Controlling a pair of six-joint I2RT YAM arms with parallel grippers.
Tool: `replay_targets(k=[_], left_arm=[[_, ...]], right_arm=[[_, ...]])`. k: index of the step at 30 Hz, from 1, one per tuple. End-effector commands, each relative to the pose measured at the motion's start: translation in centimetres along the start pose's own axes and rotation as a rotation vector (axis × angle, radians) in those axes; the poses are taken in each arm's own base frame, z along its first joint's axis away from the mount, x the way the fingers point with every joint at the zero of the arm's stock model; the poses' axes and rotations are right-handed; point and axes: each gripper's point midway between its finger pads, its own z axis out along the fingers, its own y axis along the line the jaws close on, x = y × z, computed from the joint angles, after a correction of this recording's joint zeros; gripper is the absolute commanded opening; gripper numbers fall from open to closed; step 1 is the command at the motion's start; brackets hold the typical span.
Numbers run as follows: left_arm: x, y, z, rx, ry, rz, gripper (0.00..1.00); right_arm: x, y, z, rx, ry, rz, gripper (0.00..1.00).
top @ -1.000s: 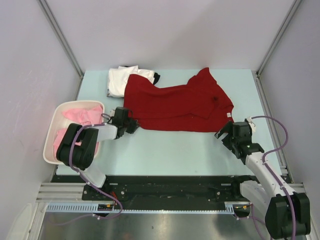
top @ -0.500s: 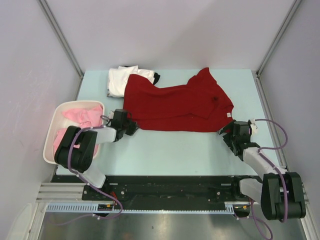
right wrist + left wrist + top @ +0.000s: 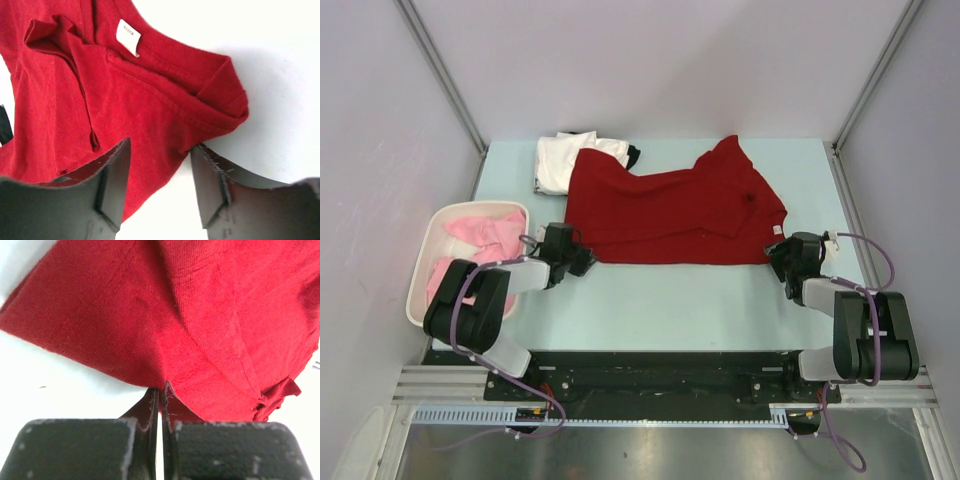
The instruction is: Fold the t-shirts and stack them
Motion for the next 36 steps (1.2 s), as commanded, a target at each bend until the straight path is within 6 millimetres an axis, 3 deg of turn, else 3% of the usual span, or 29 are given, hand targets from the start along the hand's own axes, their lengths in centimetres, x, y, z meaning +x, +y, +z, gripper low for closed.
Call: replay_targets(k=[1, 6, 7, 8, 12, 14, 15, 16, 18, 23, 28, 31, 36], left_arm=[[1.4, 7.3, -0.8, -0.233, 0.049, 0.065, 0.0], [1.6, 7.4, -1.1, -0.221, 0.052, 0.069, 0.0], [1.6, 7.5, -1.1, -0.221, 0.051, 0.072, 0.0], [1.6, 7.4, -1.2, -0.217, 0.053, 0.07, 0.0], [1.8, 8.0, -1.8, -0.219, 0.054, 0.073, 0.0], [1.8, 8.1, -2.4, -0.212, 0.052, 0.073, 0.0], [1.9, 8.4, -2.7, -0.216, 0.054, 0.076, 0.0], [1.9, 8.5, -3.0, -0.213, 0.053, 0.077, 0.0], [1.9, 8.6, -4.0, -0.202, 0.047, 0.08, 0.0], [2.6, 9.2, -6.4, -0.179, 0.037, 0.089, 0.0], [3.5, 11.6, -8.2, -0.182, 0.021, 0.087, 0.0], [3.9, 12.4, -9.3, -0.166, 0.012, 0.074, 0.0], [4.2, 13.1, -10.7, -0.134, -0.001, 0.061, 0.0]], right_arm=[[2.5, -4.3, 0.2, 0.146, 0.091, -0.02, 0.46], [3.0, -4.6, 0.6, 0.175, 0.124, -0.036, 0.27], [3.0, -4.6, 0.6, 0.174, 0.129, -0.045, 0.08], [2.8, -4.3, 0.7, 0.17, 0.13, -0.043, 0.0], [2.6, -5.4, -0.4, 0.219, 0.149, -0.052, 0.0], [1.9, -4.9, -1.5, 0.201, 0.136, -0.07, 0.0], [2.3, -5.8, -2.4, 0.239, 0.155, -0.079, 0.0], [1.4, -4.8, -3.4, 0.204, 0.126, -0.084, 0.0], [1.5, -6.1, -5.0, 0.248, 0.126, -0.105, 0.0], [0.8, -6.1, -8.9, 0.229, 0.085, -0.127, 0.0], [1.4, -8.4, -12.0, 0.286, 0.074, -0.139, 0.0], [2.5, -7.8, -13.3, 0.236, 0.096, -0.132, 0.0], [4.2, -8.3, -14.2, 0.253, 0.122, -0.145, 0.0]])
